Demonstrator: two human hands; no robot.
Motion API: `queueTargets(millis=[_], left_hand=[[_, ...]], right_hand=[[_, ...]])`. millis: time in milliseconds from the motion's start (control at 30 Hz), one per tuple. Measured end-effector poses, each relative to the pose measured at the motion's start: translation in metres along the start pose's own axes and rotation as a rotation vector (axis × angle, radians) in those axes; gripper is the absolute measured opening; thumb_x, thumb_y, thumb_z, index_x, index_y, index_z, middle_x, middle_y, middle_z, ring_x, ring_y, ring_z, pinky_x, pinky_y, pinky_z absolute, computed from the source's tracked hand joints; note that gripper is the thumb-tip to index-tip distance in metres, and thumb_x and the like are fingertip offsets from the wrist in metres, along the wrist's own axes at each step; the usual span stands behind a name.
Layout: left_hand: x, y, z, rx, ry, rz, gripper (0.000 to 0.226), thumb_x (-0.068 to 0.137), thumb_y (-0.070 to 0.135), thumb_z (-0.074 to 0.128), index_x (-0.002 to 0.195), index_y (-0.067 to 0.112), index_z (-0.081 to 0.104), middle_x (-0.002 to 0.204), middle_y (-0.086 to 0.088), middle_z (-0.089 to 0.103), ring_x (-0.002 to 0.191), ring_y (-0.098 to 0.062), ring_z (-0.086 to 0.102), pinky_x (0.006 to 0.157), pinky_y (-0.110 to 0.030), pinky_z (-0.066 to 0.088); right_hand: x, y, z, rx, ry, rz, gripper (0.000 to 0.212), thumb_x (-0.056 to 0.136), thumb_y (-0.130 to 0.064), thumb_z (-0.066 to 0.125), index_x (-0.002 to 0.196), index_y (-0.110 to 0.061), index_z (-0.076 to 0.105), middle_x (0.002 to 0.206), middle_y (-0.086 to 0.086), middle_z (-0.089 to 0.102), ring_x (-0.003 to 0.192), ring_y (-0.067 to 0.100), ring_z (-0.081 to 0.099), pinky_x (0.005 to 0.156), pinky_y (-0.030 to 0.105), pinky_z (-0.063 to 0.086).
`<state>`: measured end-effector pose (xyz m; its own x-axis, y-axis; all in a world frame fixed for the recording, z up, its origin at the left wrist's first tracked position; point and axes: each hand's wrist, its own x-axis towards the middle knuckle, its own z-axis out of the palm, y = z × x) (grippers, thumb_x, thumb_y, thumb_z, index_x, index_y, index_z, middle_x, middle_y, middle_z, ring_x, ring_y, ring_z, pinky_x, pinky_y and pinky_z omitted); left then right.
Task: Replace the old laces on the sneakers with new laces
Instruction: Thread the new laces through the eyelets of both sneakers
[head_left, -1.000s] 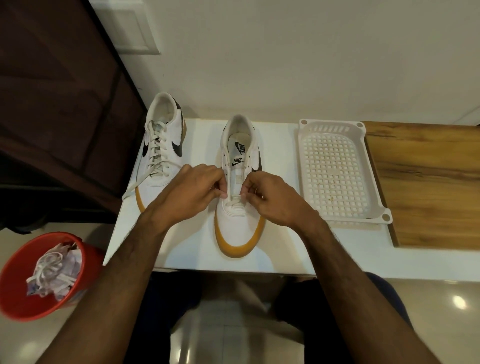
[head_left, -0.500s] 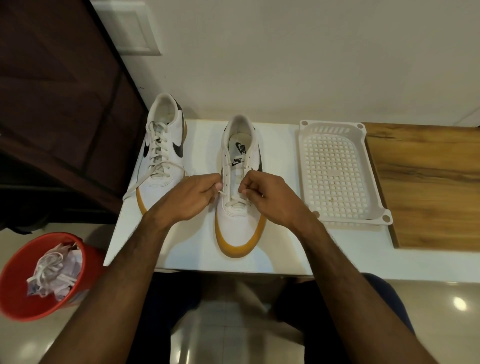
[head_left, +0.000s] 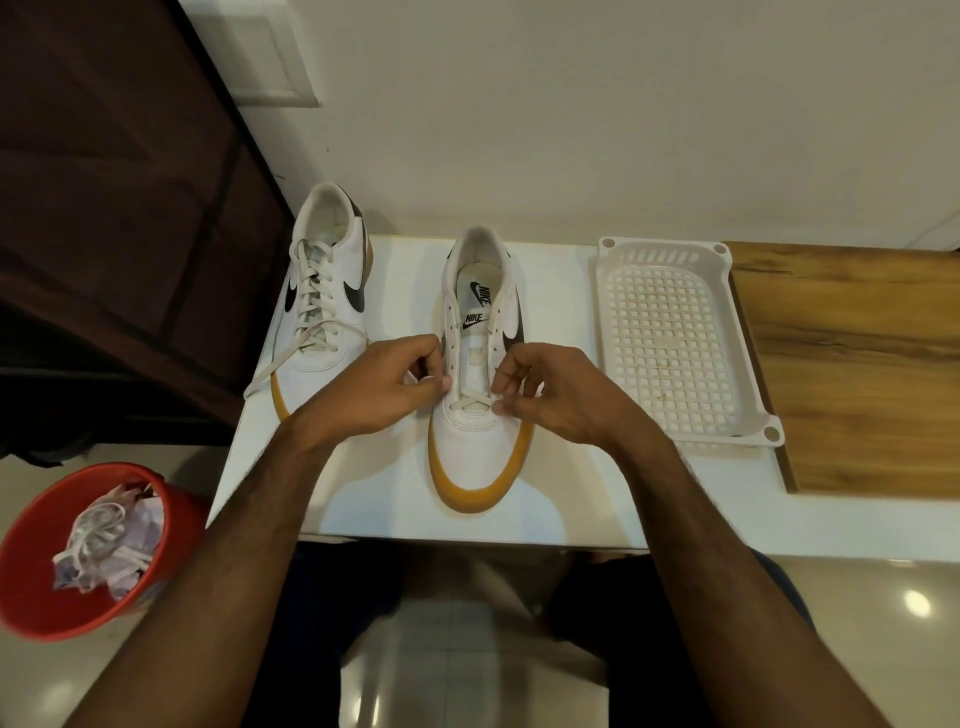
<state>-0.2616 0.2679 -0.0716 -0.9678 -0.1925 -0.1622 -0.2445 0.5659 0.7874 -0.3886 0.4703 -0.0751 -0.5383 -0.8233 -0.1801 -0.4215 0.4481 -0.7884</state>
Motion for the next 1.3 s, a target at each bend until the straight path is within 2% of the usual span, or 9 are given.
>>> queueTargets(millis=[233,367,433,567,733,867,1067,1167,1300], left_hand=[[-0.005,-0.003,-0.011,-0.093,0.038,-0.028,0.011,0.089,0.014,0.074,0.086,0.018,0.065,0.086,0.009,0.07,0.077,-0.004,0.062,0.064,-0.015,0.046],[-0.005,-0.006,-0.015,-0.027,0.062,0.013,0.012,0.09,0.017,0.074,0.087,0.027,0.067,0.088,0.009,0.07,0.082,-0.01,0.063,0.069,-0.015,0.044],[-0.005,-0.007,-0.013,-0.059,0.039,0.001,0.003,0.093,0.026,0.071,0.093,0.027,0.068,0.083,0.005,0.068,0.075,-0.008,0.06,0.064,-0.015,0.044],[-0.004,-0.007,-0.009,-0.012,-0.071,-0.048,0.022,0.096,0.033,0.066,0.082,0.016,0.064,0.061,0.011,0.054,0.057,-0.003,0.047,0.053,-0.017,0.04],[-0.007,-0.001,-0.022,-0.436,0.102,0.114,0.034,0.091,0.025,0.064,0.074,-0.003,0.053,0.067,-0.007,0.045,0.069,-0.015,0.046,0.068,-0.022,0.04],[-0.008,0.009,-0.038,-0.707,0.301,0.26,0.021,0.086,0.021,0.059,0.07,0.008,0.058,0.075,-0.013,0.05,0.074,-0.023,0.047,0.071,-0.032,0.041],[-0.011,0.026,-0.041,-0.689,0.275,0.344,0.022,0.096,0.016,0.055,0.077,0.017,0.066,0.087,-0.007,0.067,0.073,-0.021,0.055,0.067,-0.028,0.048],[-0.012,0.03,-0.025,-0.735,0.221,0.313,0.022,0.099,0.016,0.056,0.078,0.01,0.061,0.087,-0.012,0.07,0.062,-0.019,0.051,0.061,-0.025,0.046],[-0.014,0.029,-0.025,-0.984,0.248,0.297,0.032,0.086,0.039,0.075,0.071,0.017,0.058,0.073,-0.007,0.067,0.049,-0.014,0.046,0.058,-0.032,0.04]], right_hand=[[0.002,0.005,0.002,-0.147,-0.019,0.03,0.02,0.088,-0.001,0.064,0.086,-0.019,0.073,0.093,-0.009,0.069,0.081,0.004,0.059,0.074,0.021,0.05],[0.001,-0.003,0.003,-0.038,0.038,-0.02,0.022,0.085,0.0,0.063,0.088,-0.02,0.072,0.092,-0.008,0.069,0.081,0.005,0.06,0.07,0.011,0.045],[0.002,-0.008,0.006,0.017,0.029,-0.045,0.019,0.087,-0.002,0.064,0.092,-0.018,0.072,0.093,-0.006,0.069,0.08,0.002,0.06,0.07,0.01,0.045],[0.003,-0.009,0.011,0.026,0.003,-0.049,0.013,0.088,-0.01,0.074,0.099,-0.017,0.072,0.088,-0.004,0.063,0.074,0.0,0.055,0.068,0.01,0.044],[0.003,-0.006,0.009,0.025,0.0,-0.03,0.012,0.092,-0.011,0.069,0.099,-0.02,0.073,0.09,-0.006,0.061,0.076,0.0,0.055,0.07,0.01,0.043],[0.002,-0.005,0.009,0.007,0.003,-0.038,0.015,0.092,-0.009,0.067,0.1,-0.02,0.073,0.088,-0.006,0.063,0.074,0.0,0.056,0.069,0.012,0.042],[0.004,-0.034,0.019,0.408,0.134,-0.138,0.028,0.096,-0.02,0.069,0.124,-0.024,0.068,0.083,0.001,0.066,0.074,0.026,0.064,0.075,0.032,0.056],[0.007,-0.042,0.031,0.392,0.013,-0.139,0.013,0.097,-0.029,0.067,0.108,-0.025,0.074,0.086,0.007,0.07,0.08,0.035,0.065,0.076,0.048,0.055],[0.006,-0.034,0.021,0.464,-0.019,-0.107,0.015,0.102,-0.017,0.06,0.09,-0.011,0.069,0.08,-0.001,0.068,0.074,0.012,0.06,0.072,0.025,0.049]])
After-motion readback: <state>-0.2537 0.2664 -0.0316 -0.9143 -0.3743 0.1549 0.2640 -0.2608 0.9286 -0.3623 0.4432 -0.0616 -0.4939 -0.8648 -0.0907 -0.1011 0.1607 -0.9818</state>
